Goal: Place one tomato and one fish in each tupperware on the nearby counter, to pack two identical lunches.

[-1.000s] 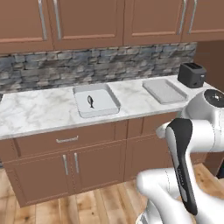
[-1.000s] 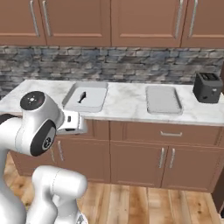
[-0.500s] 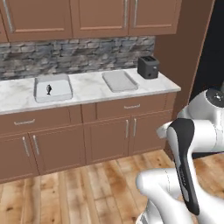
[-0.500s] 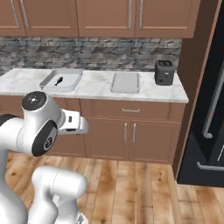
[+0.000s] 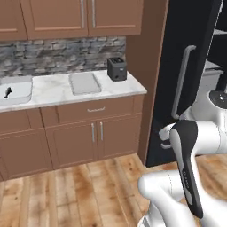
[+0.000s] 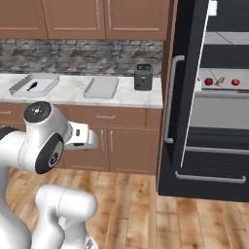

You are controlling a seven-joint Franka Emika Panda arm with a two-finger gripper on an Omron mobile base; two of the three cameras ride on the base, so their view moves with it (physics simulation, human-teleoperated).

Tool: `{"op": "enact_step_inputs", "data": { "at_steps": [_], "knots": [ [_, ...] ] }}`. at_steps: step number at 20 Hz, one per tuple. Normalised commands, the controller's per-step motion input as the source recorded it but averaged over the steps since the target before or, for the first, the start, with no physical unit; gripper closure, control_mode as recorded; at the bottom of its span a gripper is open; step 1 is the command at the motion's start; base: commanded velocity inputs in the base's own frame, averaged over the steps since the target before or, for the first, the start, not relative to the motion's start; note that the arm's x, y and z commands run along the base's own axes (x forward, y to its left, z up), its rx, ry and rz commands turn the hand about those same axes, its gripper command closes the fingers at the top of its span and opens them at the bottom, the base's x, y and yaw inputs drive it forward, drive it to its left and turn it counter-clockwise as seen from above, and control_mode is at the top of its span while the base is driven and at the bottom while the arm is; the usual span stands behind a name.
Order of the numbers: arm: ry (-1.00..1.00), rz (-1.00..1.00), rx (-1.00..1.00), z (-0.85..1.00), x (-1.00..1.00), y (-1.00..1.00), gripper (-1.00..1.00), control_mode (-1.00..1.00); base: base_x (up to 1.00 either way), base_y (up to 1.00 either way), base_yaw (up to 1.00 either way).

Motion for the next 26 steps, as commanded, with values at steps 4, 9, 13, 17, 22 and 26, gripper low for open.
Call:
{"op": "enact_step_inputs", "data": {
  "at_steps": [4,9,13,17,22,26],
  "knots": [
    [0.00,0.00,0.00,0.00,0.00,0.00,-1.00,1.00,0.45,-1.00,-0.04],
    [0.00,0.00,0.00,0.00,0.00,0.00,-1.00,1.00,0.41,-1.00,-0.04],
    [0.00,0.00,0.00,0.00,0.00,0.00,-1.00,1.00,0.29,-0.97,-0.04],
    [0.00,0.00,0.00,0.00,0.00,0.00,-1.00,1.00,0.31,-0.83,-0.03],
    [0.00,0.00,0.00,0.00,0.00,0.00,-1.00,1.00,0.46,-0.52,-0.01],
    [0.00,0.00,0.00,0.00,0.00,0.00,-1.00,1.00,0.86,0.00,0.00]
  ]
}}
